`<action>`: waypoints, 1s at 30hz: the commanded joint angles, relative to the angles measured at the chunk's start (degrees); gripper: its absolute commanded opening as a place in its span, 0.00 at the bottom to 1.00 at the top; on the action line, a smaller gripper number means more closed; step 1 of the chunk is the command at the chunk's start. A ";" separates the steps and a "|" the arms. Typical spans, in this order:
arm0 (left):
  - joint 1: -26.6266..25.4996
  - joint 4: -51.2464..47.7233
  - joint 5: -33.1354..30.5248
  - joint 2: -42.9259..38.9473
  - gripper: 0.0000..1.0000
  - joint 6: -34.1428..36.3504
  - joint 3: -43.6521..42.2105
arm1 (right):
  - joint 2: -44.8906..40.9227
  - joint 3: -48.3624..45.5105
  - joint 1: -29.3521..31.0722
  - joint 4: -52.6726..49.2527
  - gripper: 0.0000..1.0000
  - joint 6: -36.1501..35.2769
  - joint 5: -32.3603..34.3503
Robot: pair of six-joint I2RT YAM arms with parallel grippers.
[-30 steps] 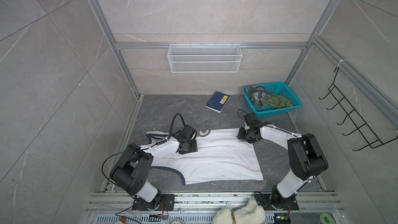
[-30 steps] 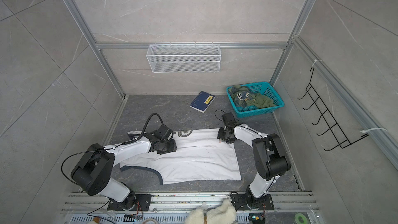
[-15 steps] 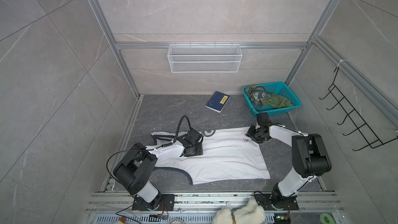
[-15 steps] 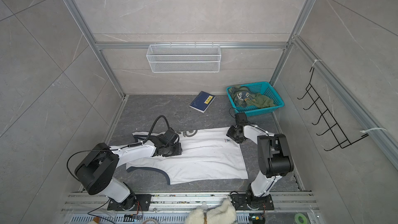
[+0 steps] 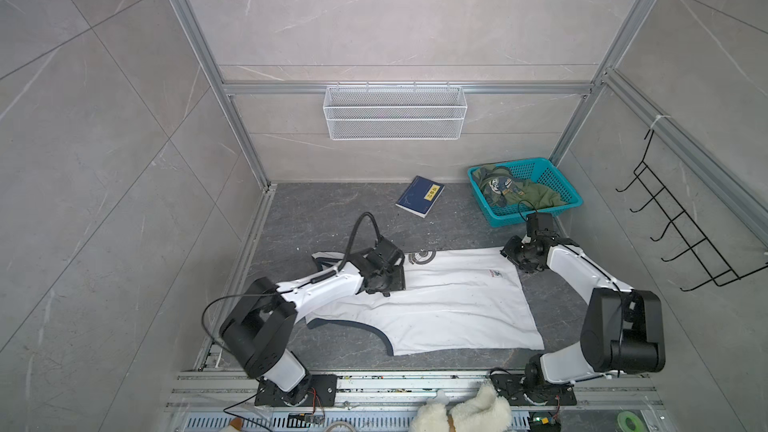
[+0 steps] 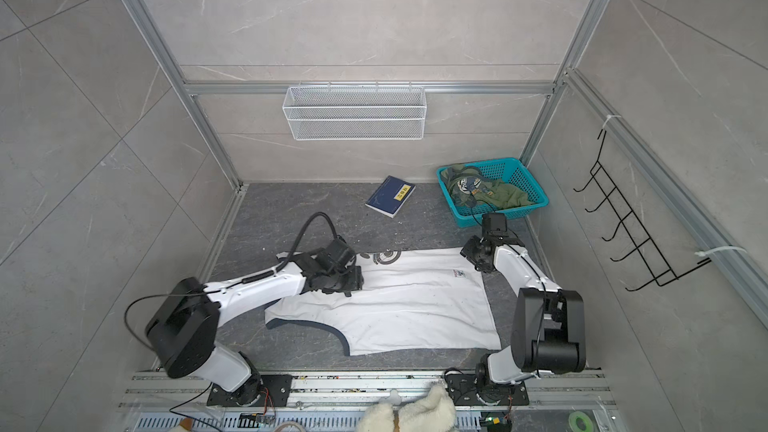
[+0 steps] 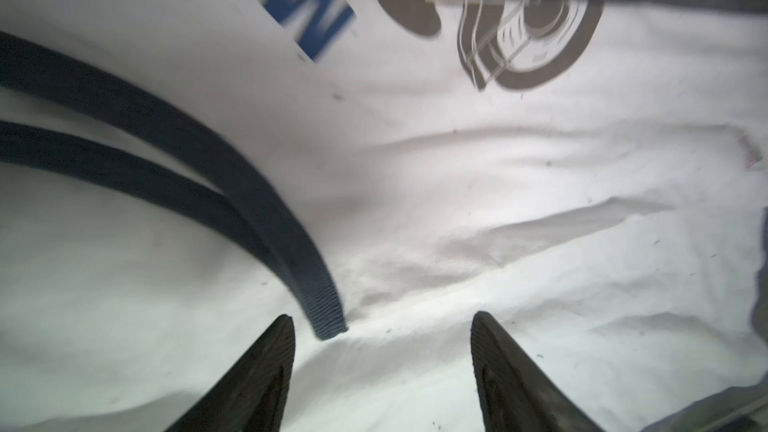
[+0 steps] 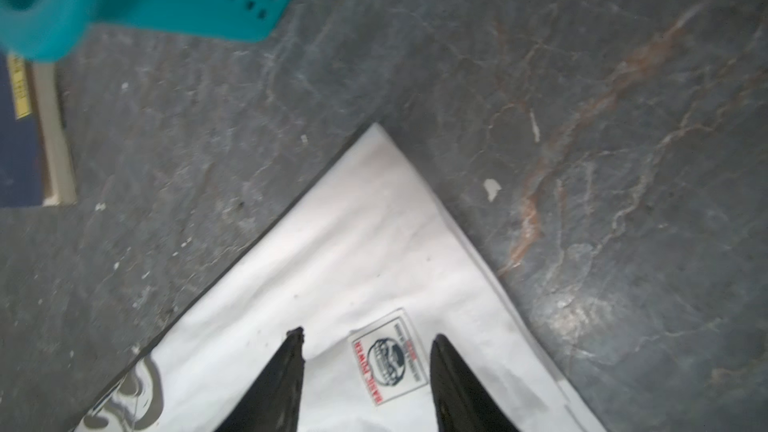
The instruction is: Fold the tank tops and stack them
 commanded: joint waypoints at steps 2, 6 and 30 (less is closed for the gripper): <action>13.65 -8.46 -2.98 -10.59 0.72 0.87 -0.97 | -3.00 -0.97 5.30 -3.34 0.52 -3.56 -0.06; 28.12 -4.79 3.27 -13.47 0.75 2.10 -5.03 | -3.84 -3.03 9.02 -2.82 0.52 -4.33 -0.59; 41.95 9.70 11.89 6.31 0.39 3.27 -2.39 | 1.88 -6.39 9.90 2.05 0.58 -2.61 -3.86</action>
